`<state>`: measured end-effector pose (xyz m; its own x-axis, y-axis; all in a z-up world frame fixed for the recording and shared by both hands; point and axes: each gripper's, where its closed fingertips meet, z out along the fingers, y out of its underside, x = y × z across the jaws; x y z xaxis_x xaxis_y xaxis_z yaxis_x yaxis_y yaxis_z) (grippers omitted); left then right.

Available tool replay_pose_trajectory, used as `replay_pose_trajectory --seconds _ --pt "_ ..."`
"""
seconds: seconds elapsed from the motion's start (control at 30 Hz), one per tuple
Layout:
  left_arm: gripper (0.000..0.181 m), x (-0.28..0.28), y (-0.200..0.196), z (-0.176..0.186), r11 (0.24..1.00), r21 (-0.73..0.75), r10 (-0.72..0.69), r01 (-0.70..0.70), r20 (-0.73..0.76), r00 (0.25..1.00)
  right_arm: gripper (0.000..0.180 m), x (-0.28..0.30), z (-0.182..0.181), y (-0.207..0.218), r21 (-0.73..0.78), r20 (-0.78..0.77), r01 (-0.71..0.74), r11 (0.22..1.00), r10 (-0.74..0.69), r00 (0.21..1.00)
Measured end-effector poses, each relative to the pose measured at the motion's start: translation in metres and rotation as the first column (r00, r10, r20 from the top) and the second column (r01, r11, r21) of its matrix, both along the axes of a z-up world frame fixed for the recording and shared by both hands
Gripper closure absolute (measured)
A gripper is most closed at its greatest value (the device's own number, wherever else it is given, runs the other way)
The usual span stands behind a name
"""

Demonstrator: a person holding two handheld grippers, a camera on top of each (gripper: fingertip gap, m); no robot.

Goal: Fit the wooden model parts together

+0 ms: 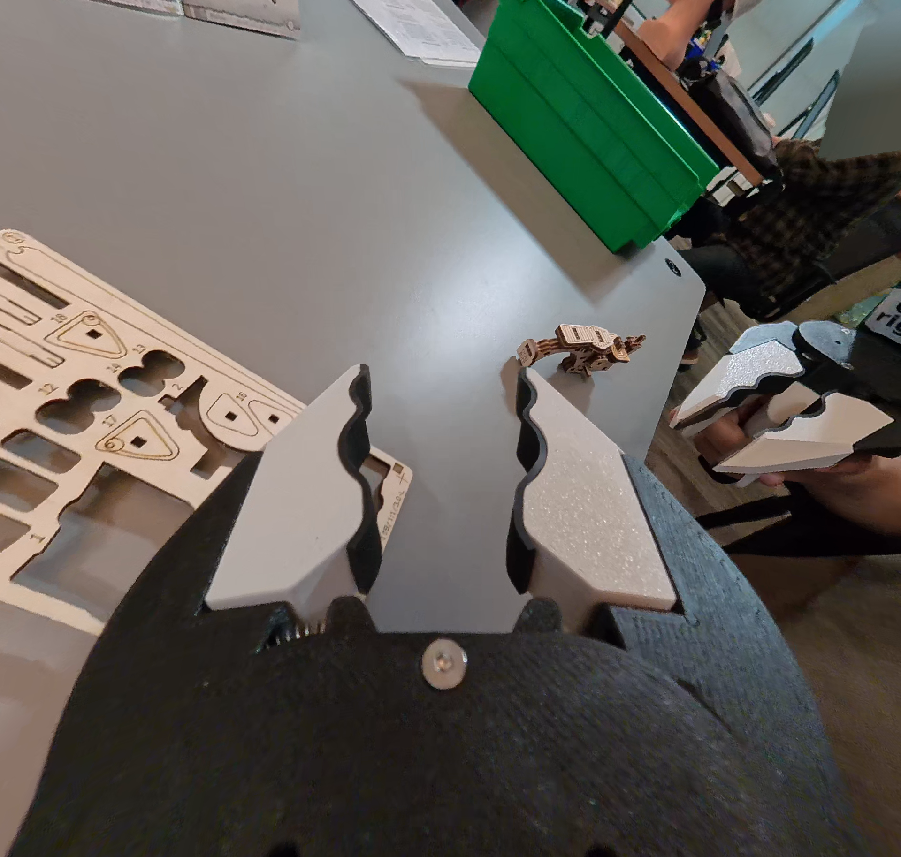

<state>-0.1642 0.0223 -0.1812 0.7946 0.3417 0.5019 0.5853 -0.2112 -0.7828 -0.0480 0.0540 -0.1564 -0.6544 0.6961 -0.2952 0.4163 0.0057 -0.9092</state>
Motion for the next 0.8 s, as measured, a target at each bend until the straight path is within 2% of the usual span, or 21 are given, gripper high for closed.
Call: replay_pose_trajectory --seconds 0.37,0.53,0.8 --pt "0.119 -0.011 -0.046 0.004 0.982 -0.056 0.169 -0.179 -0.140 0.976 0.158 -0.004 -0.004 -0.033 0.025 0.011 -0.146 0.989 0.146 0.989" --pt "0.131 -0.012 -0.073 0.006 0.968 -0.043 0.240 -0.246 -0.118 0.964 0.158 -0.007 -0.004 -0.049 0.030 0.011 -0.213 0.977 0.212 0.977" --pt "0.132 -0.010 -0.117 0.000 0.926 -0.059 0.367 -0.374 -0.094 0.925 0.158 -0.011 -0.004 -0.077 0.032 0.015 -0.324 0.945 0.324 0.946"
